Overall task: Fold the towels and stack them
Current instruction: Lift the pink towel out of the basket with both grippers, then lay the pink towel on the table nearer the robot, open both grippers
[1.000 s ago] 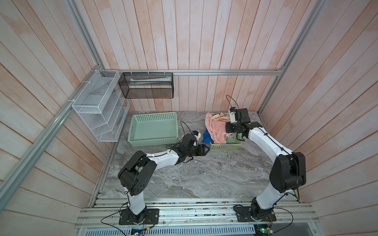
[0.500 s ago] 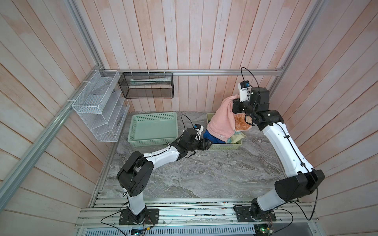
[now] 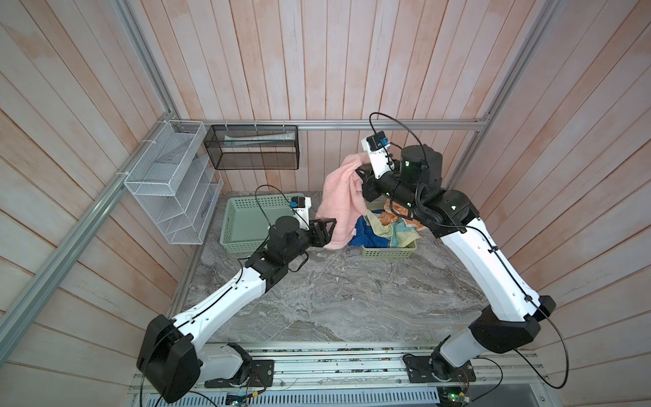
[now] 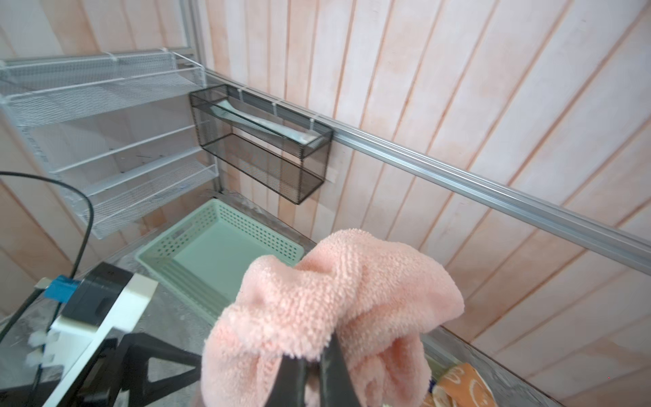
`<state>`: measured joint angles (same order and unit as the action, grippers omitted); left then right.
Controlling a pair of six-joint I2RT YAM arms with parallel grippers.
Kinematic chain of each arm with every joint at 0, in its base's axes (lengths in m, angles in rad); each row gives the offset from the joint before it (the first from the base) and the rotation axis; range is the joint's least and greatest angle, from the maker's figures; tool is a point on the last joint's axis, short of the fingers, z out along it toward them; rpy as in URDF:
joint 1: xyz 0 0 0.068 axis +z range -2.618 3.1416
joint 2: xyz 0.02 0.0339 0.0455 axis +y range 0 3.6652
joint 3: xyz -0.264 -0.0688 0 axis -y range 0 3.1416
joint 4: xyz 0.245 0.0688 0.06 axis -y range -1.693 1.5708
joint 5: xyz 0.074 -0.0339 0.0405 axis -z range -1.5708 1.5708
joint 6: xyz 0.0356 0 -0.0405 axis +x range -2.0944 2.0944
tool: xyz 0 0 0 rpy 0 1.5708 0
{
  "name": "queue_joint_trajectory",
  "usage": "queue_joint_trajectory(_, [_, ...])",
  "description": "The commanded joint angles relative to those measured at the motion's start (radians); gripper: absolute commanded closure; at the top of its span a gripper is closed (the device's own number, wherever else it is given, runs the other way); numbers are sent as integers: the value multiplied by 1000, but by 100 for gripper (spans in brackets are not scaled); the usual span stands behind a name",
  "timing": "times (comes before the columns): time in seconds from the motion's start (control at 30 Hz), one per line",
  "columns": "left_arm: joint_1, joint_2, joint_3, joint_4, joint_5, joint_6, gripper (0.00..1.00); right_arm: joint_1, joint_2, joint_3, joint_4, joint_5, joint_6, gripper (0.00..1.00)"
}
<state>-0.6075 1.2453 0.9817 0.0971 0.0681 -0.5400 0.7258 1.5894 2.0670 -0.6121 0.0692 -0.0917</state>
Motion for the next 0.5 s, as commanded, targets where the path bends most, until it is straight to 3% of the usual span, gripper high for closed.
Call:
queue_joint_trajectory(0.0, [18, -102, -65, -51, -129, 41, 35, 41, 47, 49, -67, -27, 2, 100])
queue_joint_trajectory(0.07, [36, -155, -96, -81, -148, 40, 35, 41, 73, 3, -89, -102, 32, 97])
queue_joint_trajectory(0.13, [54, -183, -125, -128, -150, 36, 34, 35, 87, -132, -64, -90, 85, 64])
queue_joint_trajectory(0.17, [62, -187, -134, -153, -147, 33, 34, 25, 90, -196, -45, -81, 121, 59])
queue_joint_trajectory(0.33, [73, -149, -186, -300, -87, -12, 33, -22, 101, -588, 137, -270, 279, 54])
queue_joint_trajectory(0.47, [73, -85, -248, -323, -9, -59, 33, -48, 125, -794, 243, -261, 297, 53])
